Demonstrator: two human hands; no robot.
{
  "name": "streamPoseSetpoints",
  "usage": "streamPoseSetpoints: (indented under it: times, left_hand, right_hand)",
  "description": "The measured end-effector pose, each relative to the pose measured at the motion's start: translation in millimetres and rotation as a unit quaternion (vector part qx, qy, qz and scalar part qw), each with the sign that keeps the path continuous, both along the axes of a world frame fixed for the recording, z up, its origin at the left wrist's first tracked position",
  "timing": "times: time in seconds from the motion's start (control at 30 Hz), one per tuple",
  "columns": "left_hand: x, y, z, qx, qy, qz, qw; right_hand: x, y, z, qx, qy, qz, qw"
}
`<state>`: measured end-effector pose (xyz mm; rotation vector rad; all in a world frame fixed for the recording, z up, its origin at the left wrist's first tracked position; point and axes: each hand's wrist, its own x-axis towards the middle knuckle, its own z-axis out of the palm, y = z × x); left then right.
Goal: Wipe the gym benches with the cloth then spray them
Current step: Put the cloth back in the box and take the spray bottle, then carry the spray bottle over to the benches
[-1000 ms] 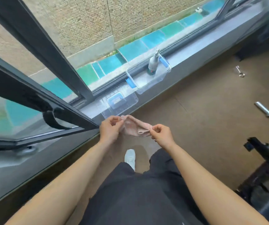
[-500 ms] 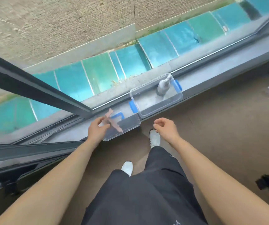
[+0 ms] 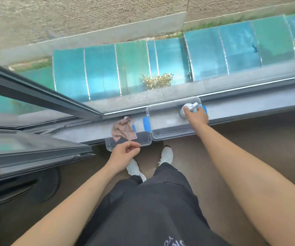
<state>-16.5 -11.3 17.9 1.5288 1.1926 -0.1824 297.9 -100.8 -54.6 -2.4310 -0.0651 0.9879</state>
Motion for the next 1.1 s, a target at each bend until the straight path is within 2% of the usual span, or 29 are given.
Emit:
streamPoseSetpoints:
  times: [0.13, 0.33, 0.47, 0.63, 0.73, 0.83, 0.97, 1.1]
  left_hand:
    - [7, -8, 16, 0.011, -0.01, 0.006, 1.0]
    - [19, 1, 23, 0.024, -0.03, 0.079, 0.996]
    - [37, 7, 20, 0.023, -0.042, 0.083, 0.995]
    - [73, 12, 22, 0.028, -0.063, 0.048, 0.996]
    - [95, 15, 24, 0.061, -0.073, -0.023, 0.995]
    - [113, 17, 33, 0.095, -0.082, -0.156, 0.98]
    - [121, 14, 50, 0.033, -0.126, -0.272, 0.954]
    - [119, 11, 56, -0.017, -0.152, -0.37, 0.917]
  right_hand:
    - [11, 18, -8, -0.029, -0.014, 0.022, 0.999]
    - [18, 15, -2, -0.054, -0.083, 0.062, 0.993]
    - [21, -8, 15, 0.035, -0.1, 0.082, 0.991]
    - [16, -34, 76, 0.172, -0.052, 0.074, 0.981]
    - [4, -48, 123, 0.263, -0.023, 0.026, 0.964]
    - [-10, -64, 160, 0.335, -0.017, -0.026, 0.942]
    - [-31, -90, 187, 0.395, -0.011, -0.111, 0.912]
    - [-59, -115, 205, 0.412, -0.022, -0.195, 0.89]
